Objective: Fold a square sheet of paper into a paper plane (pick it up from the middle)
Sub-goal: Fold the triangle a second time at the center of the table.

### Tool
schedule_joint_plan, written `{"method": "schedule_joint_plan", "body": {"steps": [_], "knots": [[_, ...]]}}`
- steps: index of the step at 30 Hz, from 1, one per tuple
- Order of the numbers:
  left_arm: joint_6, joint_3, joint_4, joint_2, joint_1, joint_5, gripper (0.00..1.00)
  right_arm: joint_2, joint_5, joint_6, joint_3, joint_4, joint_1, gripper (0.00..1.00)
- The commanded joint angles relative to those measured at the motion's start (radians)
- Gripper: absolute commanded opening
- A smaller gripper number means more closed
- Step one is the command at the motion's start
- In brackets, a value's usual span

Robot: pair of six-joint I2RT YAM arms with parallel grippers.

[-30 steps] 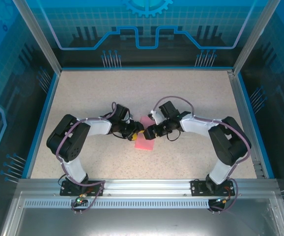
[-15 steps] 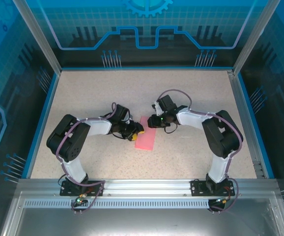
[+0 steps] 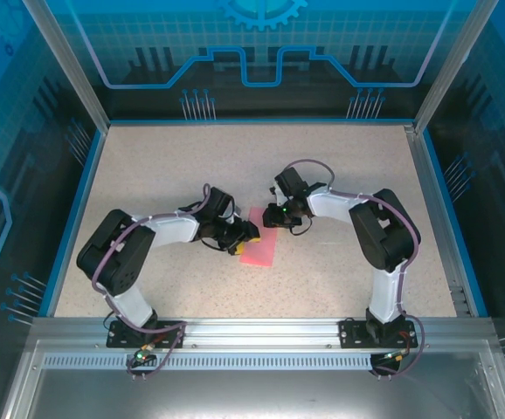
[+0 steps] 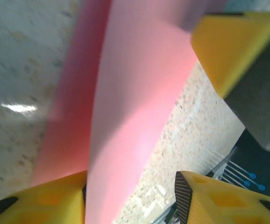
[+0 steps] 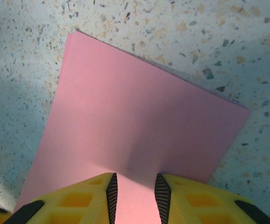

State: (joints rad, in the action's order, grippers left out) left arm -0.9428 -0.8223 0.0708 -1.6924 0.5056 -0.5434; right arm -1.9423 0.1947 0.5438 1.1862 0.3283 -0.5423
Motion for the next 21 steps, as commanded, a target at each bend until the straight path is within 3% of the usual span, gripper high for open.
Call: {"method": "schedule_joint_plan", "body": {"steps": [1,10,21], "knots": [[0.031,0.024,0.05,0.06,0.013,-0.049,0.49,-0.056,-0.059,0.014,0.009,0.078,0.008,0.32],[0.018,-0.051,-0.058,-0.013,0.031,-0.062,0.48,-0.057,-0.023,0.012,0.012,0.079,0.01,0.32],[-0.016,-0.102,-0.108,-0.084,0.031,-0.067,0.54,-0.07,0.024,0.019,0.013,0.083,0.024,0.32]]}}
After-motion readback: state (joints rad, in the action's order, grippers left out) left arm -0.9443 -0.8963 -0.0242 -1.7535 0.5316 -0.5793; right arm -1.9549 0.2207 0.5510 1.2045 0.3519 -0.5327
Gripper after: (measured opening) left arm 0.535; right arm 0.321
